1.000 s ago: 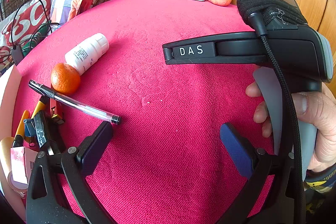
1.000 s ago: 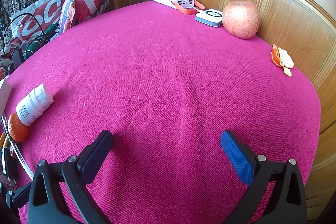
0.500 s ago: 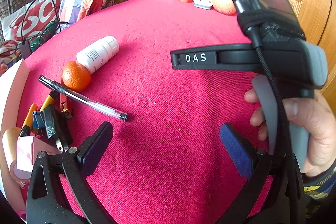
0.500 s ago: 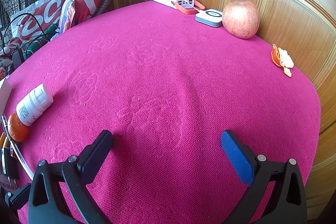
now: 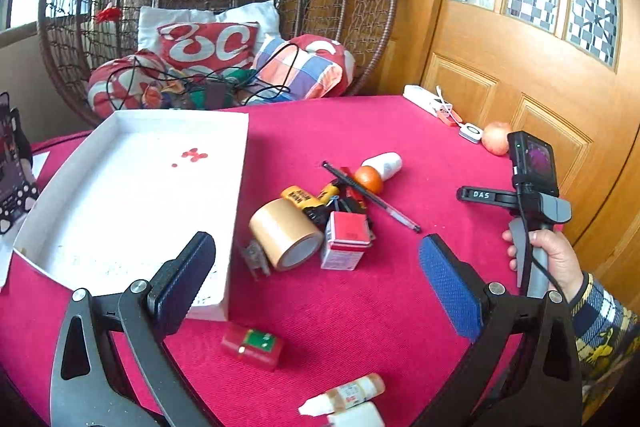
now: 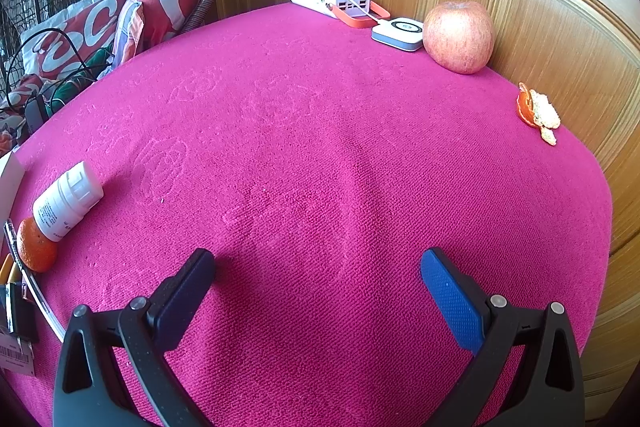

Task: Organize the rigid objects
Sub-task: 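Grasp the red tin with the left tool while the right tool grasps the pink box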

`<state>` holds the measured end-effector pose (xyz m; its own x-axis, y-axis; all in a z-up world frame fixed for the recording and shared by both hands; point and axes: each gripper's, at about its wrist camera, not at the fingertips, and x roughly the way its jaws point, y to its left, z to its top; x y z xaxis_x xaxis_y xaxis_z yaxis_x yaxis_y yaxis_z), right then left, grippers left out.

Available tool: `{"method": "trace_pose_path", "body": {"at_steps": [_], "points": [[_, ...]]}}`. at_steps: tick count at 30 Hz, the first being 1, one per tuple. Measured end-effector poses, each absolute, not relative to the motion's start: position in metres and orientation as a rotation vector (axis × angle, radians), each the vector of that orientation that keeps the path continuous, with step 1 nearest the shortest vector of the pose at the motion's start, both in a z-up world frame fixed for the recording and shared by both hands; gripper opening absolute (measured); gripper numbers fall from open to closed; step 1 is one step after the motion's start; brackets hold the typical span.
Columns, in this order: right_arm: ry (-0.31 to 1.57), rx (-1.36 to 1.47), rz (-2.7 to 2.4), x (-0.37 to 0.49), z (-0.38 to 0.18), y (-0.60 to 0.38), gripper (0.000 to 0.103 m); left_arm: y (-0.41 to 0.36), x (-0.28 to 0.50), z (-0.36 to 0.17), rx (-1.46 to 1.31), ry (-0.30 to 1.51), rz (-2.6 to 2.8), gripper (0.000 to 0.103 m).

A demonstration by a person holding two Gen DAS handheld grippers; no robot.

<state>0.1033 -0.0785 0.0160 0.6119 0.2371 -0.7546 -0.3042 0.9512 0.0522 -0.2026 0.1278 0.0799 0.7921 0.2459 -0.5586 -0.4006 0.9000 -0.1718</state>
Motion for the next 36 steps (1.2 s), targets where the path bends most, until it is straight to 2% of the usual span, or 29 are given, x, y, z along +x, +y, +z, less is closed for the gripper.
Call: {"method": "trace_pose_path", "body": {"at_steps": [4,7,9,10,11,16,18,19,26,27,30,33,35,36], "points": [[0.718,0.095,0.531,0.081,0.037,-0.101,0.103,0.144,-0.230,0.053,-0.303,0.626,0.372,0.101],[0.529,0.162,0.753,0.049,0.061,-0.108,0.103,0.141,-0.228,0.033,-0.300,0.689,0.352,0.098],[0.477,0.115,0.862,0.029,0.075,-0.099,0.103,0.137,-0.223,0.022,-0.285,0.718,0.343,0.091],[0.489,0.072,0.932,0.020,0.081,-0.089,0.103,0.136,-0.219,0.017,-0.289,0.736,0.336,0.078],[0.507,0.051,0.969,0.015,0.082,-0.083,0.103,0.137,-0.216,0.012,-0.301,0.756,0.325,0.074],[0.661,-0.073,1.182,-0.013,0.072,-0.024,0.103,0.139,-0.207,0.000,-0.340,0.804,0.285,0.067],[0.687,-0.146,1.228,-0.027,0.066,-0.004,0.103,0.139,-0.209,0.000,-0.344,0.805,0.287,0.057],[0.692,-0.183,1.248,-0.035,0.064,0.003,0.103,0.139,-0.210,0.000,-0.343,0.807,0.293,0.045],[0.624,-0.441,1.288,-0.067,0.054,0.044,0.096,0.139,-0.216,0.000,-0.351,0.788,0.291,0.045],[0.620,-0.470,1.282,-0.069,0.051,0.050,0.093,0.139,-0.217,0.000,-0.355,0.784,0.292,0.045],[0.615,-0.544,1.276,-0.072,0.042,0.064,0.071,0.140,-0.220,0.000,-0.365,0.773,0.299,0.045],[0.598,-0.595,1.286,-0.077,0.035,0.073,0.060,0.142,-0.222,0.001,-0.374,0.766,0.303,0.043],[0.595,-0.651,1.274,-0.082,0.032,0.076,0.044,0.142,-0.223,0.001,-0.378,0.761,0.307,0.042],[0.590,-0.644,1.277,-0.082,0.033,0.073,0.042,0.142,-0.223,0.002,-0.380,0.757,0.310,0.042]]}}
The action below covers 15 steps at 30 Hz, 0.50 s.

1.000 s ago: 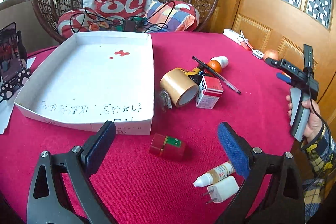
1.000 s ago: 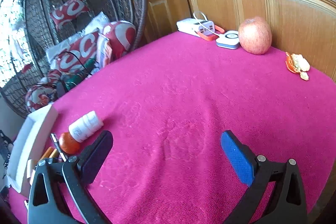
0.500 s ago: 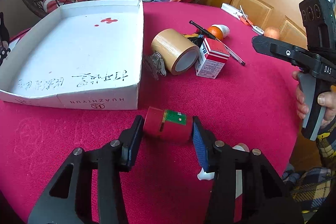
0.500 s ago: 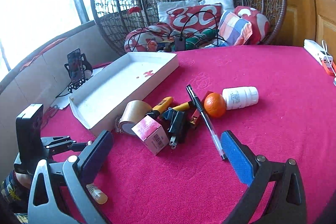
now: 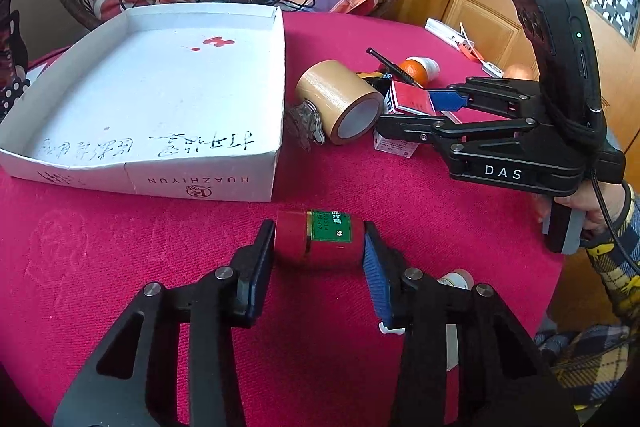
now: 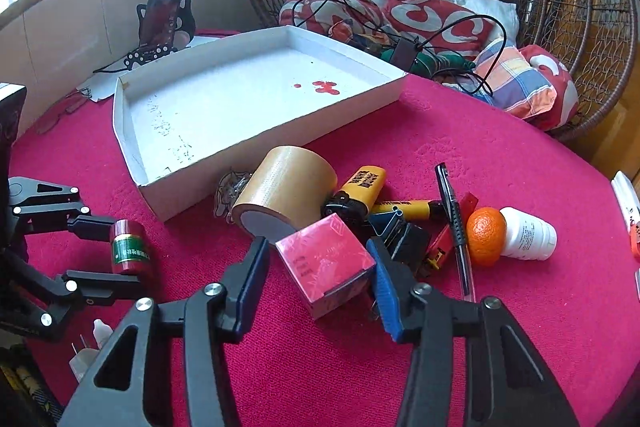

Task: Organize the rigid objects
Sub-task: 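Grasp the red tin with the left tool while the right tool grasps the pink box, then carry the red tin into the white tray with the left tool while the right carries the box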

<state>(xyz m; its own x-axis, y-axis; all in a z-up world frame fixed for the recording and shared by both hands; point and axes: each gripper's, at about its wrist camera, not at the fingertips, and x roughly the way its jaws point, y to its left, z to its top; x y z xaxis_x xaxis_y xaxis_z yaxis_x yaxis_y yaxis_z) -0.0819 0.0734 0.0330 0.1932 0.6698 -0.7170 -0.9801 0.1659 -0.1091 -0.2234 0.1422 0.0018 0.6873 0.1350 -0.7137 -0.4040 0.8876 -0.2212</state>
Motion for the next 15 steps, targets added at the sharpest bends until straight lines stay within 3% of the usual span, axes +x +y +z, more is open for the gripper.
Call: {"method": "trace_pose_path", "body": {"at_steps": [15], "points": [[0.562,-0.324,1.317,-0.078,0.088,0.023,0.042,0.144,-0.243,0.030,-0.372,0.656,0.407,0.040]]}}
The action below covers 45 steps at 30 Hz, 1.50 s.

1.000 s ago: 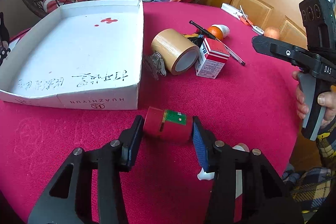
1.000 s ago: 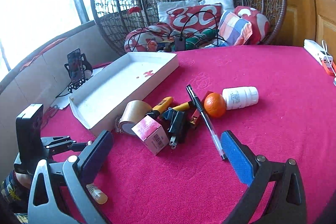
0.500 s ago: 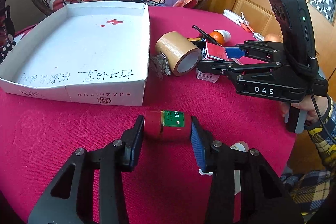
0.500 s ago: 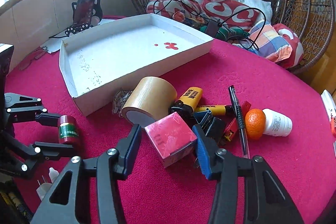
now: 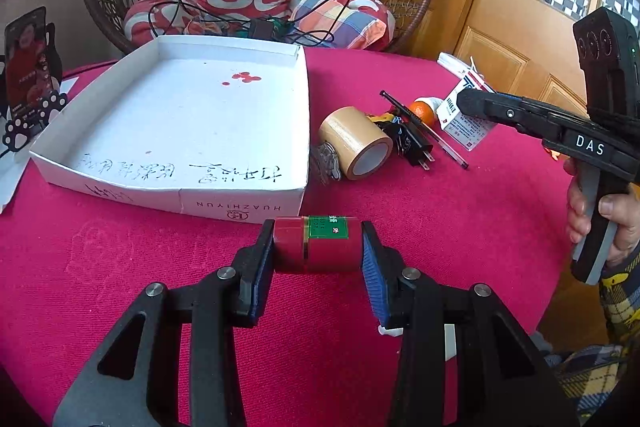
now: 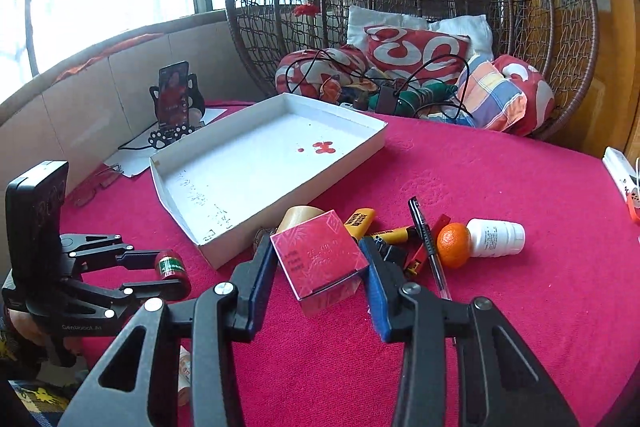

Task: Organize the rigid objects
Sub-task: 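Carry the red tin into the white tray with the left tool while the right carries the box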

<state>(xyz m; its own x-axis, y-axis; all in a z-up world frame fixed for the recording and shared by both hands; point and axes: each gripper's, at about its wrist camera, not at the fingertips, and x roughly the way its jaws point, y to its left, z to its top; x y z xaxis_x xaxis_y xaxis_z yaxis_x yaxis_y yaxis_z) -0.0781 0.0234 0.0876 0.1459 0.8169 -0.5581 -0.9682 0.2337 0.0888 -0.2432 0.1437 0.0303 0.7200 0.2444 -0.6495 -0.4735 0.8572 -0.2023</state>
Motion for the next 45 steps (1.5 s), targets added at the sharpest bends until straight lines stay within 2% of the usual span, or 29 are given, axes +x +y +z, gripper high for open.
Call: {"method": "trace_pose_path", "body": {"at_steps": [5,35,45], "points": [[0.612,-0.238,1.340,-0.072,0.092,0.017,0.042,0.140,-0.248,0.046,-0.320,0.618,0.482,0.040],[0.505,-0.141,1.386,-0.088,0.143,0.029,0.042,0.161,-0.269,0.113,-0.187,0.460,0.627,0.040],[0.487,-0.169,1.410,-0.097,0.151,0.047,0.042,0.170,-0.271,0.114,-0.202,0.449,0.639,0.040]]}}
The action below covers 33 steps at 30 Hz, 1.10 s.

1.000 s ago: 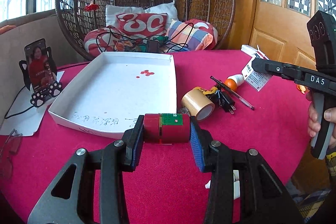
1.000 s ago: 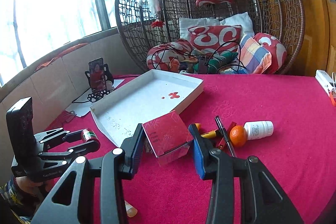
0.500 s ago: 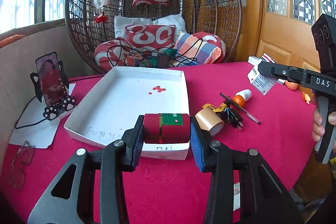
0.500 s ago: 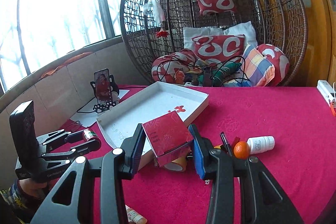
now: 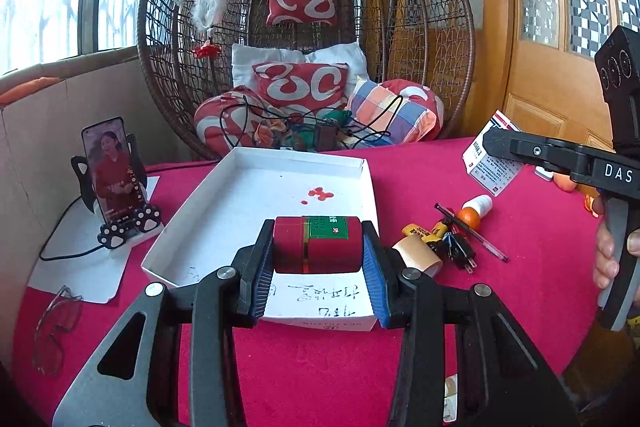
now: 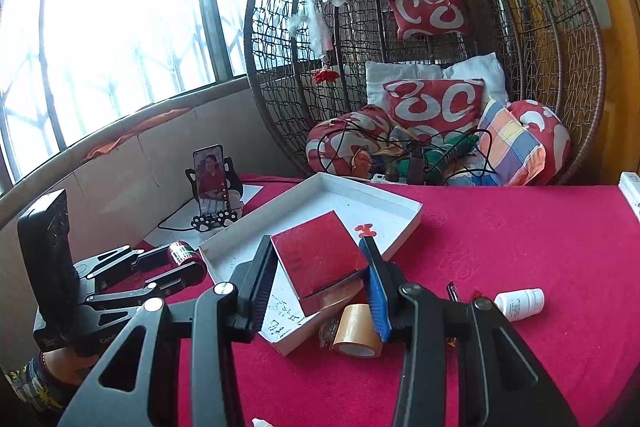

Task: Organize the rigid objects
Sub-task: 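Carry the red tin into the white tray with the left tool while the right carries the box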

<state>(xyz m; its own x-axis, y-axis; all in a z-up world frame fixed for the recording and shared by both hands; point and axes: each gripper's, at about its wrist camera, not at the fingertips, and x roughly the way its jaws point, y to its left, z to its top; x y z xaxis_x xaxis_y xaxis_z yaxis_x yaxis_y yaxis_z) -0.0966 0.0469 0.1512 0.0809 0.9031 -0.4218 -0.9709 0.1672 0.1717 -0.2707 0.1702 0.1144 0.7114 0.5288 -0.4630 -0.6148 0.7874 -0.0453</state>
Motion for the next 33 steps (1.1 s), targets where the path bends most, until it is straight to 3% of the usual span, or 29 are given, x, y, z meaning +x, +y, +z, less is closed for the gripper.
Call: {"method": "trace_pose_path", "body": {"at_steps": [11,18,30,31,32,33], "points": [[0.580,-0.191,1.439,-0.095,0.148,0.105,0.042,0.254,-0.240,0.113,-0.345,0.462,0.690,0.040],[0.683,-0.223,1.415,-0.091,0.128,0.164,0.042,0.317,-0.224,0.086,-0.489,0.523,0.769,0.040],[0.809,-0.278,1.385,-0.096,0.070,0.214,0.043,0.334,-0.224,0.058,-0.561,0.552,0.814,0.041],[0.804,-0.270,1.376,-0.095,0.069,0.213,0.043,0.335,-0.225,0.057,-0.569,0.550,0.815,0.044],[0.798,-0.258,1.368,-0.094,0.070,0.212,0.045,0.335,-0.227,0.057,-0.577,0.548,0.820,0.059],[0.791,-0.243,1.361,-0.091,0.071,0.210,0.061,0.335,-0.230,0.057,-0.582,0.535,0.828,0.073]]}}
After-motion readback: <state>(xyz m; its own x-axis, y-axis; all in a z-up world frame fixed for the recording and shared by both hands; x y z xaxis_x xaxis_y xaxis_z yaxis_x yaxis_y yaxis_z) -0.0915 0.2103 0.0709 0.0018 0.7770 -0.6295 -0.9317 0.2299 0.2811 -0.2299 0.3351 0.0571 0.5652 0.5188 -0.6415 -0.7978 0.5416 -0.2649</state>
